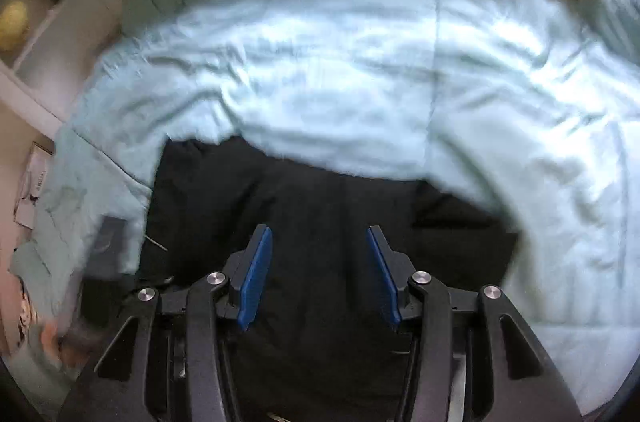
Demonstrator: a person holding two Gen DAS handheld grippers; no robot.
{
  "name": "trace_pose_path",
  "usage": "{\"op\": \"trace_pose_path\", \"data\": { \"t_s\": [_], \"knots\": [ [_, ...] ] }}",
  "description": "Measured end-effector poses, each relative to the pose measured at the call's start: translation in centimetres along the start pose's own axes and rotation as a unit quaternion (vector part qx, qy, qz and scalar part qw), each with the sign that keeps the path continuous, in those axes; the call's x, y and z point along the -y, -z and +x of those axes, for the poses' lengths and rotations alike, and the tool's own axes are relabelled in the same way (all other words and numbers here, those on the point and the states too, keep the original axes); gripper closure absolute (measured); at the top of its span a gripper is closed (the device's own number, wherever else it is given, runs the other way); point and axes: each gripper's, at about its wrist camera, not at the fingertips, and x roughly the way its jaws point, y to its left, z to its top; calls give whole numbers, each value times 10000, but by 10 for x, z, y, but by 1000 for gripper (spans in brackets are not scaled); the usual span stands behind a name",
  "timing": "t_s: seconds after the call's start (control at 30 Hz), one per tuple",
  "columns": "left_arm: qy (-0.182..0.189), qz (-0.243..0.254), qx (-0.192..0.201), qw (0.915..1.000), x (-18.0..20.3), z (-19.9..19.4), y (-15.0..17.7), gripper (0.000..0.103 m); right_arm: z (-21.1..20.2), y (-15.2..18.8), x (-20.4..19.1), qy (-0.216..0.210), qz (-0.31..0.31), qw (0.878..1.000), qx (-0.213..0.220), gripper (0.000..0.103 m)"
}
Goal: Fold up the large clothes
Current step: 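Grasp the jacket hem with both tools and fold it toward the collar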
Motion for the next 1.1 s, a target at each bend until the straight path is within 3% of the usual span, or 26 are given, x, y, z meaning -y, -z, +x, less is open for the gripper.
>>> {"op": "trace_pose_path", "data": {
  "t_s": [0.03, 0.1, 0.13, 0.2, 0.33, 0.43, 0.6, 0.87, 1.1],
  "knots": [
    [49, -211, 250, 9995, -4, -13, 5, 59, 18, 9, -5, -42, 13, 9998, -189, 51],
    [-215, -504, 901, 9944, -10, -44, 8, 59, 45, 33, -9, -97, 57, 9988, -473, 51],
    [-603, -601, 1319, 9876, -12, -62, 7, 58, 54, 46, -11, -71, 78, 9986, -517, 51],
    [-1027, -825, 1590, 9784, -15, -73, 2, 58, 70, 78, -13, -43, 165, 9980, -615, 51],
    [-1513, -811, 1444, 9745, -11, -49, 5, 58, 78, 109, 1, -21, 413, 9978, -524, 51],
    [-1663, -862, 1310, 9735, -14, -32, 10, 59, 77, 118, 5, -128, 506, 9979, -383, 51],
    [-1797, -963, 1265, 9708, -17, -24, 5, 59, 80, 121, 12, -231, 507, 9977, -393, 50],
    [-2297, -680, 1172, 9638, -7, -18, 1, 58, 75, 118, 9, -246, 448, 9977, -445, 46],
    [-2364, -629, 1105, 9633, -10, -11, 2, 58, 83, 115, 3, -174, 445, 9977, -477, 45]
  ]
}}
